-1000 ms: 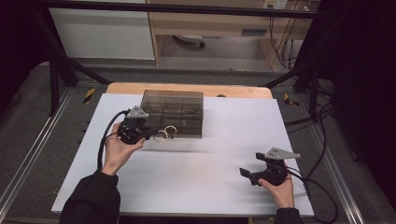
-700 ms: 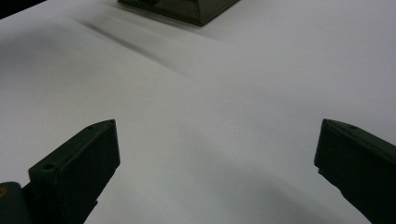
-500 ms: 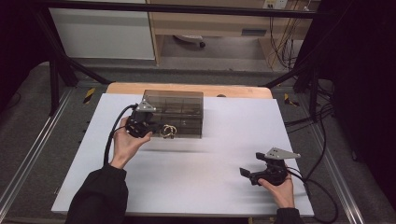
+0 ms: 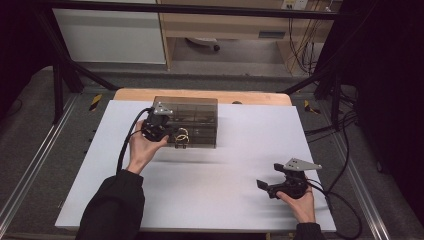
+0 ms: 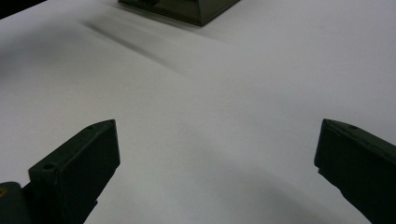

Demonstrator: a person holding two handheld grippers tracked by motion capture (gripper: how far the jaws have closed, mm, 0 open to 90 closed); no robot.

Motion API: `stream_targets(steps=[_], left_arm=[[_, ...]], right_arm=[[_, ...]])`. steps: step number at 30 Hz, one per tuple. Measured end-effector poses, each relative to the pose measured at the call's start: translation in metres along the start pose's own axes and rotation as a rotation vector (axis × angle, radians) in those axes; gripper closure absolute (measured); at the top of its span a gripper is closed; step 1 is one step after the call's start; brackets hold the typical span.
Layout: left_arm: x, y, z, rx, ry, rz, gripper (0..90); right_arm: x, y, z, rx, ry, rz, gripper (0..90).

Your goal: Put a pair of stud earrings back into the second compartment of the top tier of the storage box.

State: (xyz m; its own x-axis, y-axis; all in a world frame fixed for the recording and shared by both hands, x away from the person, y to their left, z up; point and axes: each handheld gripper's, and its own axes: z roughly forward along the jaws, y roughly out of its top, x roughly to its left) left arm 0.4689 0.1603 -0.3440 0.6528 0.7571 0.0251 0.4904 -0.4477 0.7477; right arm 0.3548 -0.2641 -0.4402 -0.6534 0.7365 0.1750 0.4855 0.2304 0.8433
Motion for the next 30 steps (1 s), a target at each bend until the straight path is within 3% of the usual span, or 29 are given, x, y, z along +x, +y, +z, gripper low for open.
stream_targets(steps=[7, 18, 22, 30], left_arm=[[0.002, -0.004, 0.014, 0.025, 0.023, 0.006, 86.6], [-0.001, -0.012, 0.026, 0.056, 0.005, 0.001, 86.4], [-0.002, -0.012, 0.026, 0.046, 0.003, 0.001, 85.6], [-0.002, -0.011, 0.013, 0.007, 0.009, -0.001, 70.9]], right_arm=[[0.000, 0.000, 0.000, -0.001, 0.000, -0.001, 0.6], [0.000, 0.000, -0.001, -0.001, -0.001, -0.002, 0.6], [0.000, 0.000, 0.000, 0.002, -0.001, -0.001, 0.6], [0.000, 0.000, 0.000, 0.000, -0.001, -0.002, 0.6]])
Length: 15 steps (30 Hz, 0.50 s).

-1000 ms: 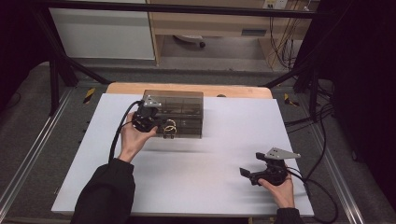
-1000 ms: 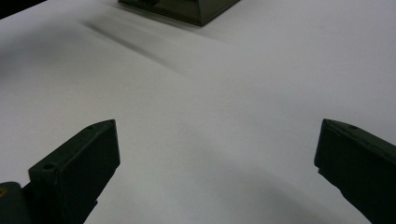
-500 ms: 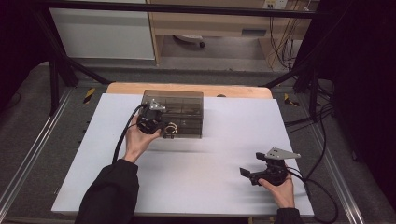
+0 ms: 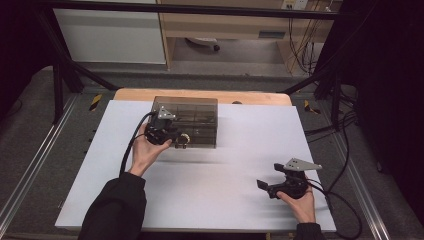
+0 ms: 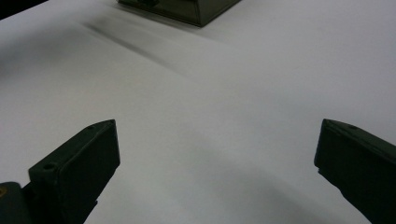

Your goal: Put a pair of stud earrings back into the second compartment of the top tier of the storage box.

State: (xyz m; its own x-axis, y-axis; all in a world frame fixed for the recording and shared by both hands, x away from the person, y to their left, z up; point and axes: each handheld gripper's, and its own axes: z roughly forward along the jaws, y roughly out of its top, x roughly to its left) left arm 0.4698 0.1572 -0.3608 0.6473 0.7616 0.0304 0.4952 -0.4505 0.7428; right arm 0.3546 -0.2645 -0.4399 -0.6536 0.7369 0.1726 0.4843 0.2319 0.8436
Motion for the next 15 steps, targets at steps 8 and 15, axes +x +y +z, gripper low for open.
stream_targets(steps=[8, 15], left_arm=[[-0.001, -0.006, -0.022, -0.030, -0.014, -0.031, 50.9], [0.001, -0.015, -0.034, -0.079, -0.035, -0.007, 36.2]], right_arm=[[0.000, 0.000, 0.000, -0.002, 0.002, 0.002, 0.6], [0.000, 0.000, 0.000, -0.002, 0.001, 0.003, 0.6]])
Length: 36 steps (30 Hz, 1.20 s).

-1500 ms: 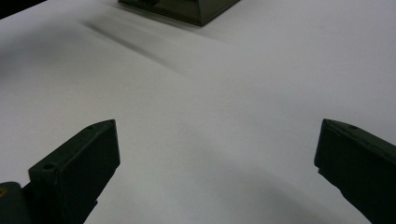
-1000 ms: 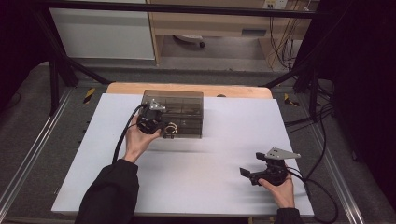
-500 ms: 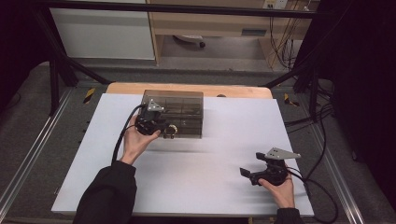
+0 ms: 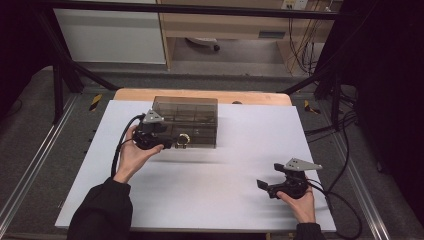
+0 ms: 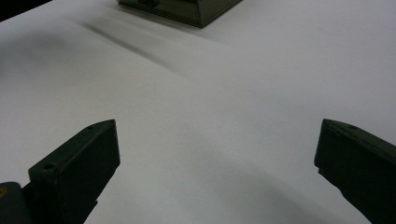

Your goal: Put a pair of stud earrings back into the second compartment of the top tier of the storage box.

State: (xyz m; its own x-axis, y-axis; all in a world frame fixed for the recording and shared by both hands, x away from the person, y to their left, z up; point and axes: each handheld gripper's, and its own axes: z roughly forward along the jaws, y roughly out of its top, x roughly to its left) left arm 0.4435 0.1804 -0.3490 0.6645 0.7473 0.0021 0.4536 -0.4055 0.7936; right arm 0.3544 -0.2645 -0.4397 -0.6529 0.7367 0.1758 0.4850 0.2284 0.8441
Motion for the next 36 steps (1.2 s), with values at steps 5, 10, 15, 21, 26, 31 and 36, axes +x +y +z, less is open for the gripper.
stream_targets(steps=[5, 10, 15, 21, 26, 31, 36], left_arm=[[-0.002, -0.007, -0.009, -0.014, 0.001, 0.012, 24.8], [-0.002, -0.015, -0.016, -0.027, -0.001, 0.013, 18.1], [-0.003, -0.027, -0.021, -0.037, -0.001, 0.011, 13.6], [-0.003, -0.046, -0.027, -0.053, -0.009, 0.010, 11.6], [-0.003, -0.063, -0.030, -0.063, -0.007, 0.023, 11.0], [-0.001, -0.082, -0.032, -0.078, -0.001, 0.024, 10.8], [0.002, -0.098, -0.034, -0.087, 0.009, 0.016, 9.9]], right_arm=[[0.000, 0.000, 0.000, 0.001, 0.000, 0.000, 0.6], [0.000, 0.000, 0.000, 0.000, 0.000, -0.003, 0.6], [0.000, 0.000, 0.000, 0.003, -0.001, 0.002, 0.6], [0.000, 0.000, 0.001, 0.004, 0.001, 0.000, 0.6], [0.000, 0.000, 0.001, 0.007, 0.002, -0.001, 0.6], [0.000, -0.001, 0.001, 0.008, 0.002, -0.001, 0.6], [0.001, -0.001, 0.001, 0.009, 0.003, 0.000, 0.6]])
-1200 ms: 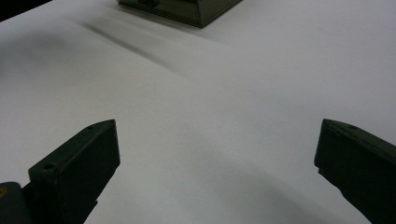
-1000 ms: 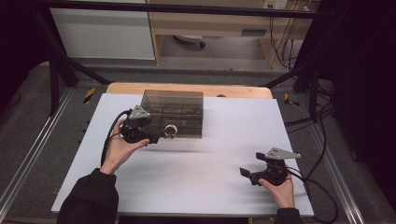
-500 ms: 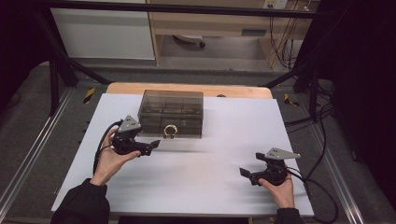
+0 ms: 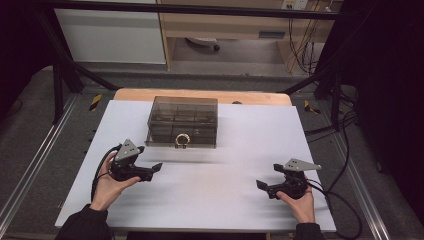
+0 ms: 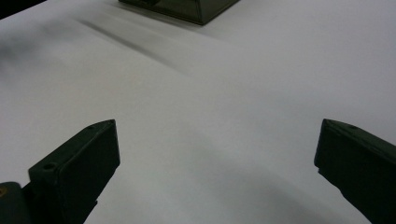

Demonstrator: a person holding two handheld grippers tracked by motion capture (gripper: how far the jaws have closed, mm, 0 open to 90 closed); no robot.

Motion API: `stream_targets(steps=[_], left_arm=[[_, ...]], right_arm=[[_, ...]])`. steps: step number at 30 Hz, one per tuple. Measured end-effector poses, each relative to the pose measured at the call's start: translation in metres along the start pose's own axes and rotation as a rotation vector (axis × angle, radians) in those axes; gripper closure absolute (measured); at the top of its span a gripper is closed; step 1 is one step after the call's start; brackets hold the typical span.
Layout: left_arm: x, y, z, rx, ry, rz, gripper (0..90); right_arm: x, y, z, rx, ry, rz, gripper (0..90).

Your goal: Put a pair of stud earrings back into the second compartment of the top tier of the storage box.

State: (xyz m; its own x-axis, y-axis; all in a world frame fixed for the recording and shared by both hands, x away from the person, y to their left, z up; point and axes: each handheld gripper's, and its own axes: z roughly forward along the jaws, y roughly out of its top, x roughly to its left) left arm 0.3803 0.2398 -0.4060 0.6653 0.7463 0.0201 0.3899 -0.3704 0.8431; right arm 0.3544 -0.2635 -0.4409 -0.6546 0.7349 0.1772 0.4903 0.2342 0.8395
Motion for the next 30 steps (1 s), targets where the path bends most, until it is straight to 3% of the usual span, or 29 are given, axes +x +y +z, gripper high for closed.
stream_targets(steps=[15, 20, 30], left_arm=[[0.017, -0.045, -0.008, 0.037, 0.022, -0.032, 8.8], [0.026, -0.054, -0.013, 0.031, 0.028, -0.058, 8.7], [0.032, -0.061, -0.017, 0.038, 0.033, -0.065, 8.8]], right_arm=[[0.001, -0.001, 0.000, 0.003, 0.002, -0.001, 0.6], [0.001, -0.002, 0.002, 0.009, 0.007, -0.002, 0.6], [0.001, -0.002, 0.002, 0.011, 0.008, -0.004, 0.6]])
